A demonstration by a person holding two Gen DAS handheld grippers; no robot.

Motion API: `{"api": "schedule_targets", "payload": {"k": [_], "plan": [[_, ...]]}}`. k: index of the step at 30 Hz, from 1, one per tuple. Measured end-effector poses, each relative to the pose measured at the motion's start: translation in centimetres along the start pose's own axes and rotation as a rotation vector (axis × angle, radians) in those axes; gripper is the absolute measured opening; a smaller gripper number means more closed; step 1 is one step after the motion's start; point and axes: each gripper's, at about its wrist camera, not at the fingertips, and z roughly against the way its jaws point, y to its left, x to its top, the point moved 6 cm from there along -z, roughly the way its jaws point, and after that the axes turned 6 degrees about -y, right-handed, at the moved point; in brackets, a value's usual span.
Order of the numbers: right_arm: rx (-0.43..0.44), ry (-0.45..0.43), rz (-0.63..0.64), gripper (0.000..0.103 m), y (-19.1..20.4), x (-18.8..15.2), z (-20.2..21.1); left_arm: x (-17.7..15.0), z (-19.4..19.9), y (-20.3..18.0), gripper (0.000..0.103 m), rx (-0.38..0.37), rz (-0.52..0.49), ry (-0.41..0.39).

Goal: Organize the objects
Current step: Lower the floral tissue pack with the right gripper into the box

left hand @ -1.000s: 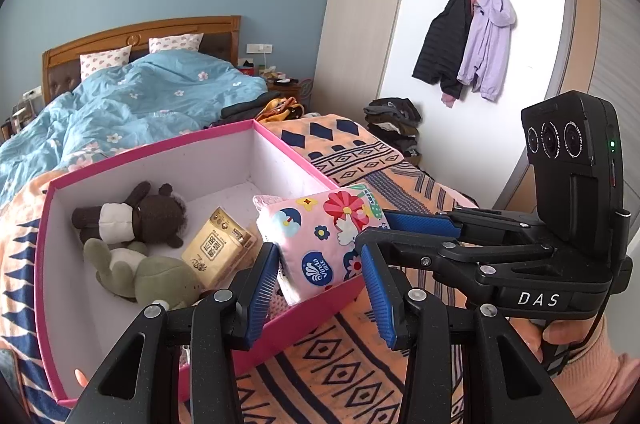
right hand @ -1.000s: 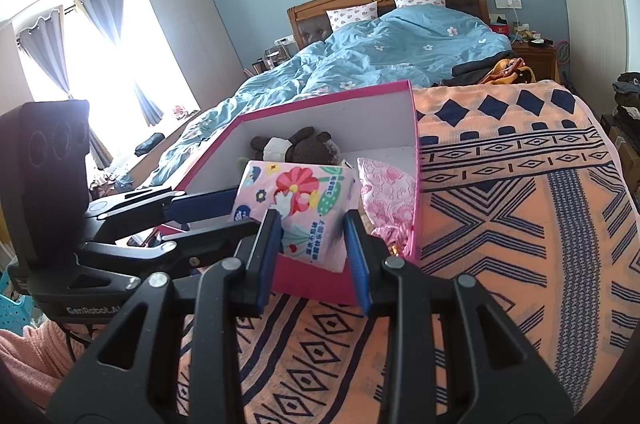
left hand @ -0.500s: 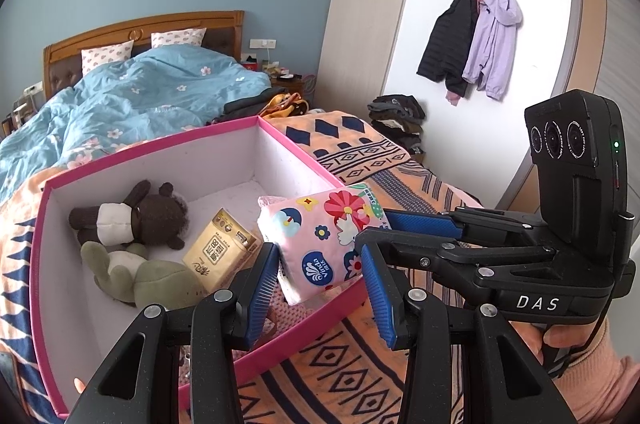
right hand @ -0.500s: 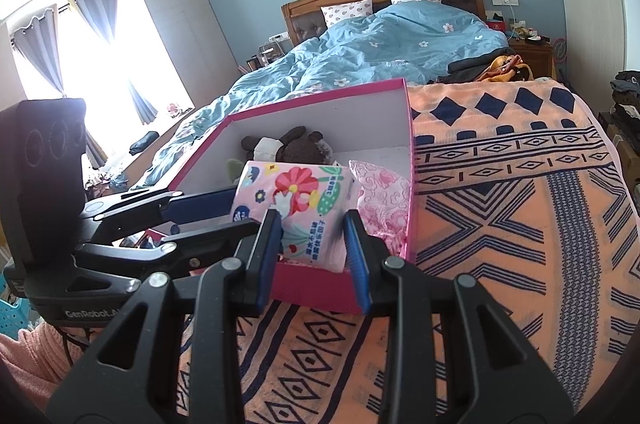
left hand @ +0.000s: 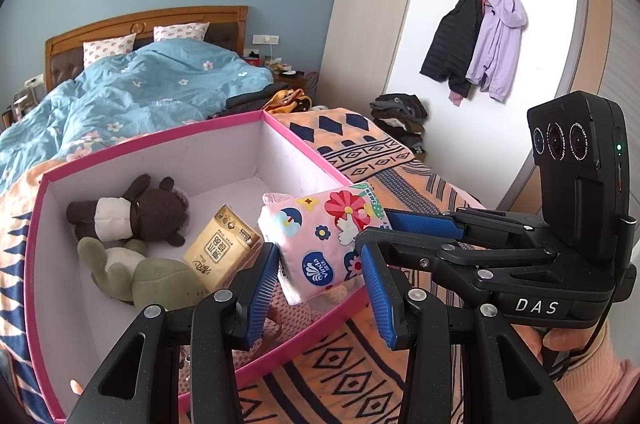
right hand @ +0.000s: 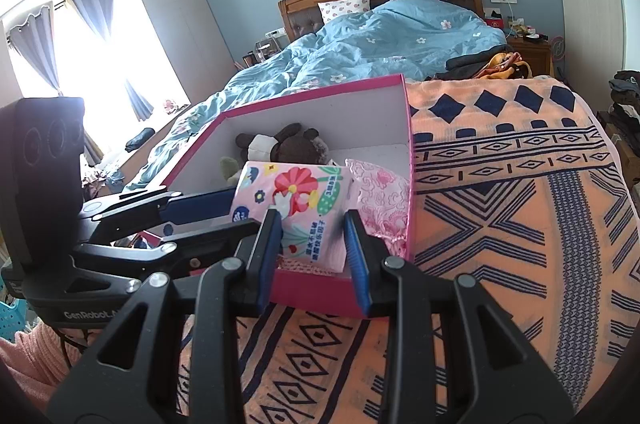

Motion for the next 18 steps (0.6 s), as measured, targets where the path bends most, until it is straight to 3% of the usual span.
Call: {"api": "schedule_targets", "payload": {"k": [18], "plan": [[-0.014, 0.016, 0.006, 0.035, 0.20, -0.10, -0.78, -0.24, -0.34, 0.77, 0.043, 0.003, 0.026, 0.011]]}}
